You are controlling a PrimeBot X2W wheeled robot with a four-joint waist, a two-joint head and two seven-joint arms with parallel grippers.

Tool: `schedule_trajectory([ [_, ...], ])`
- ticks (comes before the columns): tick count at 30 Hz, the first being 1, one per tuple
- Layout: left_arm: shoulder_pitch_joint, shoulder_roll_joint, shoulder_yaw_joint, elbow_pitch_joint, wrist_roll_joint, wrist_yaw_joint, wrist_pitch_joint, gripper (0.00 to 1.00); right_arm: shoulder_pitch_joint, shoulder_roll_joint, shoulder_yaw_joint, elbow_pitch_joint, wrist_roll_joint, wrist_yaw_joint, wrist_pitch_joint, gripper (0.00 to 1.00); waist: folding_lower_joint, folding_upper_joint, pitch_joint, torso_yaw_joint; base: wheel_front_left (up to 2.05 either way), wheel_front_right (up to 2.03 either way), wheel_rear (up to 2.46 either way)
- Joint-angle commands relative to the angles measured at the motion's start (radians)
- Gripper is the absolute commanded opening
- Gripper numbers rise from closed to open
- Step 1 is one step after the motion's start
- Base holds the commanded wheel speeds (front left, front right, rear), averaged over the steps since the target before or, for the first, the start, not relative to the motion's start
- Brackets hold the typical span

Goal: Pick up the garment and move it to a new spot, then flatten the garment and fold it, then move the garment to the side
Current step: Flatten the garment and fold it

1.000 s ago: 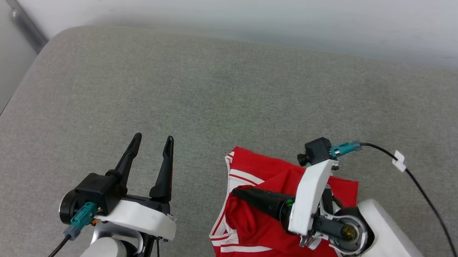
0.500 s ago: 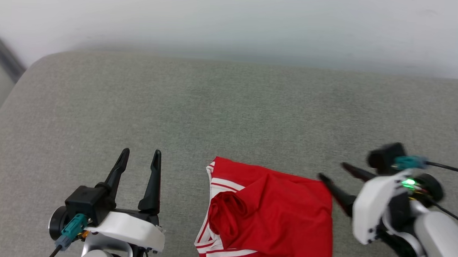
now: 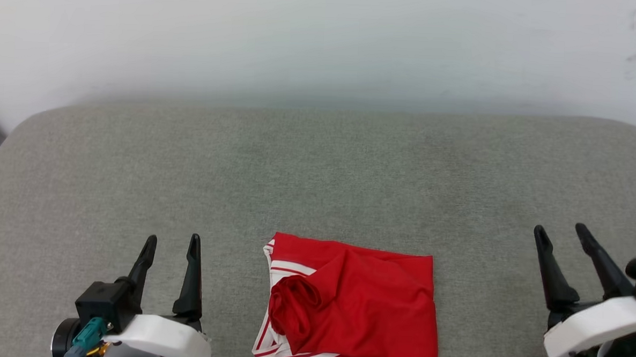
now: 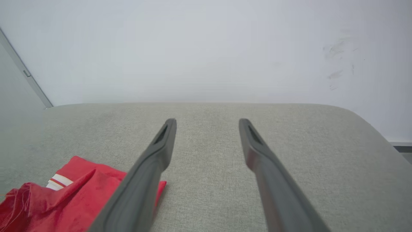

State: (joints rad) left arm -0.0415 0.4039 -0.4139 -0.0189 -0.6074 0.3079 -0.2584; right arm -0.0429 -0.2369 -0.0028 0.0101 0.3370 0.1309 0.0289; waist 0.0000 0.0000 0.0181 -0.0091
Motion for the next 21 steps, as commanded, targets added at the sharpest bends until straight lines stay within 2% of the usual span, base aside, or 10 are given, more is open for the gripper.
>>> schedule_trajectory([
  [1, 0.015, 0.001, 0.004, 0.001, -0.001, -0.004, -0.004, 1.0, 0.015, 0.011, -0.002, -0.011, 0.0, 0.0, -0.009, 1.0, 0.0, 0.0, -0.008, -0.007, 0.0, 0.0, 0.0],
  [7, 0.055, -0.008, 0.022, 0.007, 0.006, -0.006, -0.007, 1.0, 0.093, 0.052, -0.016, -0.112, -0.038, 0.0, -0.045, 1.0, 0.0, 0.0, -0.034, -0.016, 0.0, 0.0, 0.0],
  [13, 0.086, -0.023, 0.038, 0.006, 0.024, -0.014, -0.008, 1.0, 0.158, 0.094, -0.038, -0.197, -0.067, 0.0, -0.001, 1.0, 0.0, 0.0, -0.046, -0.015, 0.0, 0.0, 0.0],
  [21, 0.09, -0.034, 0.064, 0.007, 0.053, -0.033, -0.009, 1.0, 0.193, 0.122, -0.058, -0.251, -0.092, 0.0, 0.041, 1.0, 0.0, 0.0, -0.042, -0.019, 0.0, 0.0, 0.0],
])
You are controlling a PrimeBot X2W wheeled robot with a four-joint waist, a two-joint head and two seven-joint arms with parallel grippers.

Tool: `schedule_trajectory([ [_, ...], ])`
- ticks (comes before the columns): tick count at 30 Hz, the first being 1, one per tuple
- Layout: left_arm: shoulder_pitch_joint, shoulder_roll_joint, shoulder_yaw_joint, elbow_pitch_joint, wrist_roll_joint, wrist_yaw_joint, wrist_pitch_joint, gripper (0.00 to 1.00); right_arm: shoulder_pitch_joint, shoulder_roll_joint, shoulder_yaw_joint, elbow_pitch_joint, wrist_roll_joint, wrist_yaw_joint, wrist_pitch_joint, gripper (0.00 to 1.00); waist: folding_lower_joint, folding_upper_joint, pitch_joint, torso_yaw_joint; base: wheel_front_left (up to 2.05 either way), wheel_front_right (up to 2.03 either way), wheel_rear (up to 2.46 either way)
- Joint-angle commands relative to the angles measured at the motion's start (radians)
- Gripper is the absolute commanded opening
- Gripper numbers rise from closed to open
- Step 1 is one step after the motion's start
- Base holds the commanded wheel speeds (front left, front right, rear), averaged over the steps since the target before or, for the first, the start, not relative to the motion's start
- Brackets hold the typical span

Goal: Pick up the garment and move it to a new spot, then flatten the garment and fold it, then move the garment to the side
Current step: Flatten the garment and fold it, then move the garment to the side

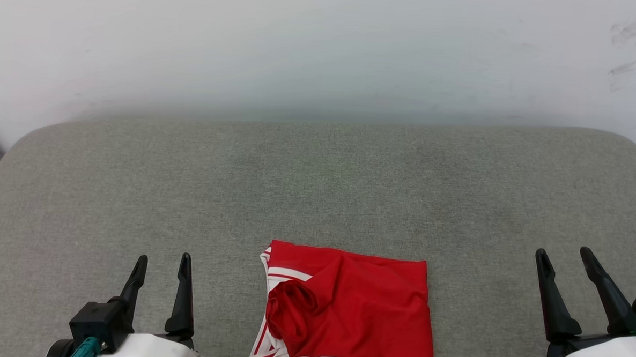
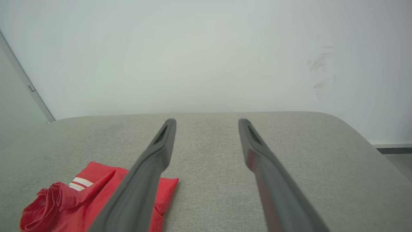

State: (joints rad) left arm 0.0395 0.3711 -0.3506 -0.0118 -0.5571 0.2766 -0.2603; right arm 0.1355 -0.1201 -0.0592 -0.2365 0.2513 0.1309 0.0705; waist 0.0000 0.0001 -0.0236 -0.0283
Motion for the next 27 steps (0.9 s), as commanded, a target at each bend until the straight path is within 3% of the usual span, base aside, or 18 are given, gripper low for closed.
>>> schedule_trajectory([
  [1, 0.009, -0.003, 0.003, 0.002, 0.006, -0.003, -0.007, 1.0, 0.016, 0.007, -0.004, -0.007, -0.012, 0.0, 0.004, 1.0, 0.0, -0.0001, 0.0, -0.001, 0.0, 0.0, 0.0],
  [6, -0.002, -0.012, 0.017, 0.005, 0.017, -0.013, -0.007, 1.0, 0.023, 0.017, -0.025, -0.006, 0.004, 0.0, 0.045, 1.0, 0.0, -0.0001, 0.007, 0.001, 0.0, 0.0, 0.0],
  [9, -0.01, -0.021, 0.032, 0.001, 0.023, -0.015, -0.007, 1.0, 0.013, 0.01, -0.072, 0.015, 0.07, 0.0, 0.105, 1.0, 0.0, -0.0001, 0.015, 0.004, 0.0, 0.0, 0.0],
  [13, -0.019, -0.03, 0.054, -0.004, 0.036, -0.022, -0.006, 1.0, -0.027, -0.037, -0.147, 0.077, 0.191, 0.0, 0.24, 1.0, 0.0, -0.0001, 0.033, 0.016, 0.0, 0.0, 0.0],
  [19, -0.057, -0.055, 0.072, -0.01, 0.067, -0.049, -0.006, 1.0, -0.086, -0.107, -0.205, 0.219, 0.393, 0.0, 0.543, 1.0, 0.0, -0.0001, 0.09, 0.058, 0.0, 0.0, 0.0],
  [24, -0.106, -0.08, 0.08, -0.007, 0.1, -0.077, -0.006, 1.0, -0.141, -0.065, -0.219, 0.318, 0.509, 0.0, 0.758, 1.0, 0.0, -0.0001, 0.148, 0.105, 0.0, 0.0, 0.0],
  [27, -0.131, -0.097, 0.086, -0.004, 0.116, -0.092, -0.006, 1.0, -0.172, -0.017, -0.208, 0.359, 0.585, 0.0, 0.83, 1.0, 0.0, -0.0001, 0.18, 0.128, 0.0, 0.0, 0.0],
])
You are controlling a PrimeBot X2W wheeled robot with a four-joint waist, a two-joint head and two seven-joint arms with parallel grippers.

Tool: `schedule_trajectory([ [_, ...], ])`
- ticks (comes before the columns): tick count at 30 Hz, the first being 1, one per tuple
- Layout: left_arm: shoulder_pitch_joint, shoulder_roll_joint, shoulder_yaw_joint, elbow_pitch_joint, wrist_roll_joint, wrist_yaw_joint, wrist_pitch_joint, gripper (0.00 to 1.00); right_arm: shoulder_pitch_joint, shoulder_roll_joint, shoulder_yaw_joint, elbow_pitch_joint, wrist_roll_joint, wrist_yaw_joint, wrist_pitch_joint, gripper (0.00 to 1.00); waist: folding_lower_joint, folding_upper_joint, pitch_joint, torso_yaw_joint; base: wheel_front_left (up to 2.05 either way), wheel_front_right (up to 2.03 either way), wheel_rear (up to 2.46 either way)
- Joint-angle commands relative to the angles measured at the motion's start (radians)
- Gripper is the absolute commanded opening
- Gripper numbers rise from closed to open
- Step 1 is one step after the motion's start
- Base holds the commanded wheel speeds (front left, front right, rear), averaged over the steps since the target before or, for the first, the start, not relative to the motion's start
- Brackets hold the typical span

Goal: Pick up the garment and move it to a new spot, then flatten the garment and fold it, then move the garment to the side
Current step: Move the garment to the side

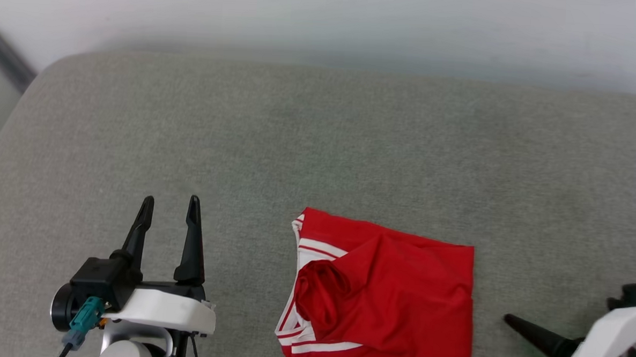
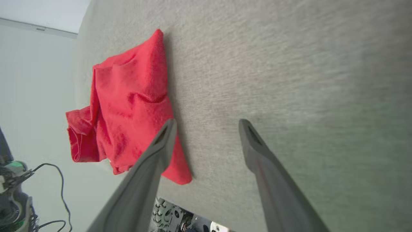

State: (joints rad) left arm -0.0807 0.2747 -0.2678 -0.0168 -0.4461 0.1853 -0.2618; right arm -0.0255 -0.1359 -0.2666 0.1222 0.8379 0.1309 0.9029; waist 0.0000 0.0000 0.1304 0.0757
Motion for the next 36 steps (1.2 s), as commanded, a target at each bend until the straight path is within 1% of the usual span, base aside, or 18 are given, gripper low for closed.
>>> schedule_trajectory([
  [1, -0.017, -0.006, 0.007, 0.001, 0.009, -0.006, -0.004, 1.0, -0.02, 0.009, 0.006, 0.016, 0.018, 0.0, 0.012, 1.0, 0.0, 0.0, 0.035, 0.031, 0.0, 0.0, 0.0],
  [3, -0.022, -0.019, 0.011, 0.007, 0.016, -0.013, -0.004, 1.0, -0.045, 0.041, 0.019, 0.052, 0.082, 0.0, 0.028, 1.0, 0.0, 0.0, 0.048, 0.039, 0.0, 0.0, 0.0],
  [5, -0.028, -0.025, 0.016, 0.013, 0.023, -0.02, -0.004, 1.0, -0.067, 0.057, 0.038, 0.089, 0.136, 0.0, 0.04, 1.0, 0.0, 0.0, 0.06, 0.046, 0.0, 0.0, 0.0],
  [8, -0.033, -0.034, 0.023, 0.024, 0.031, -0.034, -0.004, 1.0, -0.091, 0.072, 0.067, 0.138, 0.221, -0.001, 0.047, 1.0, 0.0, 0.0, 0.07, 0.055, 0.0, 0.0, 0.0],
  [10, -0.035, -0.037, 0.028, 0.03, 0.036, -0.039, -0.003, 1.0, -0.103, 0.076, 0.091, 0.158, 0.248, -0.001, 0.042, 1.0, 0.0, 0.0, 0.073, 0.057, 0.0, 0.0, 0.0],
  [11, -0.037, -0.039, 0.03, 0.032, 0.039, -0.043, -0.003, 1.0, -0.11, 0.078, 0.104, 0.164, 0.258, -0.001, 0.037, 0.44, 0.0, 0.0, 0.073, 0.058, 0.0, 0.0, 0.0],
  [12, -0.038, -0.041, 0.031, 0.035, 0.039, -0.044, -0.003, 1.0, -0.115, 0.078, 0.111, 0.169, 0.27, -0.001, 0.031, 0.0, 0.0, 0.0, 0.072, 0.058, 0.0, 0.0, 0.0],
  [16, -0.022, -0.045, 0.039, 0.047, 0.046, -0.05, -0.003, 1.0, -0.124, 0.055, 0.156, 0.147, 0.278, 0.0, 0.004, 0.0, 0.0, 0.0, 0.049, 0.05, 0.0, 0.0, 0.0],
  [20, -0.003, -0.046, 0.043, 0.053, 0.046, -0.054, -0.003, 1.0, -0.117, 0.006, 0.227, 0.092, 0.228, 0.0, -0.054, 0.0, 0.0, 0.0, 0.013, 0.025, 0.0, 0.0, 0.0],
  [25, 0.013, -0.045, 0.044, 0.059, 0.044, -0.06, -0.003, 1.0, -0.116, -0.099, 0.332, 0.043, 0.059, 0.0, -0.143, 0.0, 0.0, 0.0, -0.02, -0.029, 0.0, 0.0, 0.0],
  [29, 0.023, -0.048, 0.048, 0.056, 0.045, -0.059, -0.003, 1.0, -0.141, -0.177, 0.391, 0.05, -0.103, 0.0, -0.165, 0.0, 0.0, 0.0, -0.038, -0.094, 0.0, 0.0, 0.0],
  [33, 0.036, -0.05, 0.049, 0.046, 0.05, -0.059, -0.003, 1.0, -0.17, -0.231, 0.431, 0.052, -0.228, 0.0, -0.166, 0.0, 0.0, 0.0, -0.044, -0.177, 0.0, 0.0, 0.0],
  [36, 0.033, -0.049, 0.049, 0.037, 0.056, -0.061, -0.003, 1.0, -0.202, -0.254, 0.46, 0.047, -0.279, 0.0, -0.164, 0.0, 0.0, 0.0, -0.038, -0.246, 0.0, 0.0, 0.0],
])
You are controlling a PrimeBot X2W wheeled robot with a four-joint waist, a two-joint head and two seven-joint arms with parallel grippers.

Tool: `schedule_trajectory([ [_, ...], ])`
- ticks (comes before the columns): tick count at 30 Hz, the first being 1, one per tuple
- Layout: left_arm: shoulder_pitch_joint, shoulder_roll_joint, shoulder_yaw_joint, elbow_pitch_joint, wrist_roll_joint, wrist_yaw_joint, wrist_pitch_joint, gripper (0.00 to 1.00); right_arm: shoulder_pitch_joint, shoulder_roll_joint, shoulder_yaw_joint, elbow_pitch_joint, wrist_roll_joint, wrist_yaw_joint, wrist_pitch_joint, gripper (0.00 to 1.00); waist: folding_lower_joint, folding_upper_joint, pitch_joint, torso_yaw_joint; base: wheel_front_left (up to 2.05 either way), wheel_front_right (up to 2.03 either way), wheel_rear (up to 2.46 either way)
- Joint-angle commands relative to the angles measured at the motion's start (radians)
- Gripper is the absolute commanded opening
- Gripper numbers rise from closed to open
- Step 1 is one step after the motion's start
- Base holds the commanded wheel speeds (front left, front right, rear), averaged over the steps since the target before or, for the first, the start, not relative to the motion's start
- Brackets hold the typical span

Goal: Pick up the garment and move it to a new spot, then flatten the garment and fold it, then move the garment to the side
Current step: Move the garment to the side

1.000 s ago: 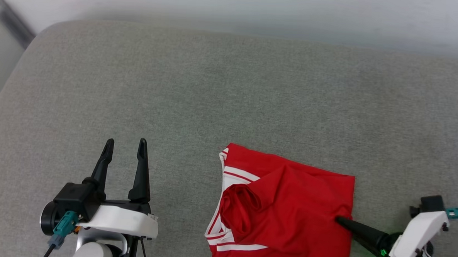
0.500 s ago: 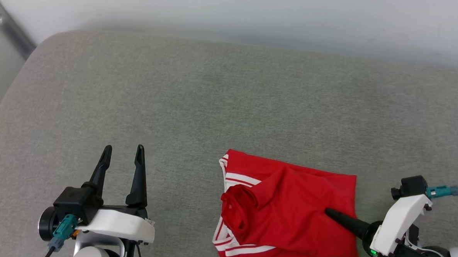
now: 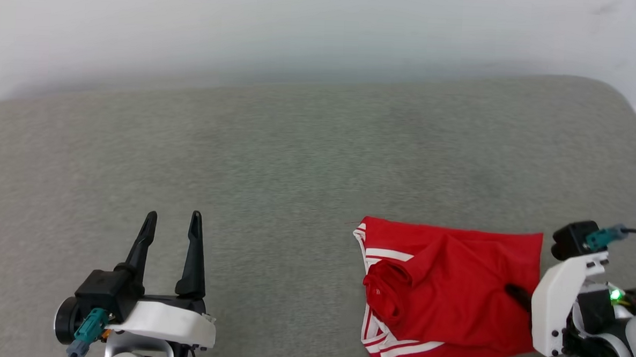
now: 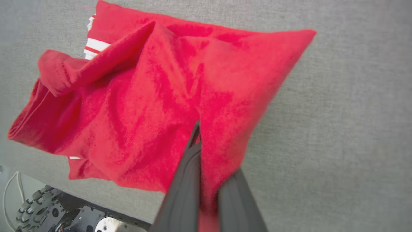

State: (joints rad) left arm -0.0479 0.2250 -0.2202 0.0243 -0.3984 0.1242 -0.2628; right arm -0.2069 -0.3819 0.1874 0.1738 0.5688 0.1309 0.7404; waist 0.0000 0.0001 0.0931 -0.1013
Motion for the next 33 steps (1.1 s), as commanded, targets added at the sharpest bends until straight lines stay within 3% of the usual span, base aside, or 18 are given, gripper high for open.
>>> schedule_trajectory([
  [1, -0.001, 0.002, 0.001, -0.008, 0.01, 0.0, -0.002, 1.0, -0.035, -0.017, 0.017, -0.006, -0.024, 0.0, -0.003, 0.0, 0.0, -0.0001, 0.004, -0.094, 0.0, 0.0, 0.0],
  [8, -0.059, 0.017, -0.013, -0.043, 0.03, -0.007, 0.007, 1.0, -0.175, -0.059, 0.06, 0.025, -0.056, -0.001, -0.06, 0.0, 0.0, -0.0001, 0.1, -0.242, 0.0, 0.0, 0.0],
  [14, -0.151, 0.05, -0.032, -0.096, 0.068, -0.023, 0.04, 1.0, -0.305, -0.095, 0.045, 0.078, -0.087, -0.001, -0.163, 0.0, 0.0, -0.0001, 0.24, -0.295, 0.0, 0.0, 0.0],
  [20, -0.27, 0.087, -0.049, -0.157, 0.112, -0.04, 0.087, 1.0, -0.431, -0.136, -0.011, 0.19, -0.128, -0.001, -0.322, 0.0, 0.0, -0.0001, 0.392, -0.302, 0.0, 0.0, 0.0],
  [25, -0.361, 0.097, -0.075, -0.191, 0.136, -0.059, 0.116, 1.0, -0.51, -0.177, -0.095, 0.318, -0.163, -0.001, -0.436, 0.0, 0.0, -0.0001, 0.485, -0.268, 0.0, 0.0, 0.0],
  [30, -0.417, 0.098, -0.094, -0.204, 0.149, -0.075, 0.127, 1.0, -0.566, -0.165, -0.189, 0.453, -0.228, -0.001, -0.54, 0.0, 0.0, -0.0001, 0.537, -0.238, 0.0, 0.0, 0.0],
  [31, -0.423, 0.098, -0.097, -0.205, 0.15, -0.078, 0.129, 1.0, -0.573, -0.153, -0.202, 0.478, -0.235, -0.001, -0.559, 0.03, 0.0, -0.0001, 0.544, -0.233, 0.0, 0.0, 0.0],
  [32, -0.428, 0.098, -0.098, -0.204, 0.15, -0.077, 0.13, 1.0, -0.579, -0.142, -0.212, 0.502, -0.246, -0.001, -0.575, 0.46, 0.0, -0.0001, 0.548, -0.23, 0.0, 0.0, 0.0],
  [33, -0.43, 0.099, -0.099, -0.202, 0.15, -0.076, 0.132, 1.0, -0.585, -0.134, -0.225, 0.527, -0.258, -0.001, -0.59, 1.0, 0.0, -0.0001, 0.551, -0.228, 0.0, 0.0, 0.0],
])
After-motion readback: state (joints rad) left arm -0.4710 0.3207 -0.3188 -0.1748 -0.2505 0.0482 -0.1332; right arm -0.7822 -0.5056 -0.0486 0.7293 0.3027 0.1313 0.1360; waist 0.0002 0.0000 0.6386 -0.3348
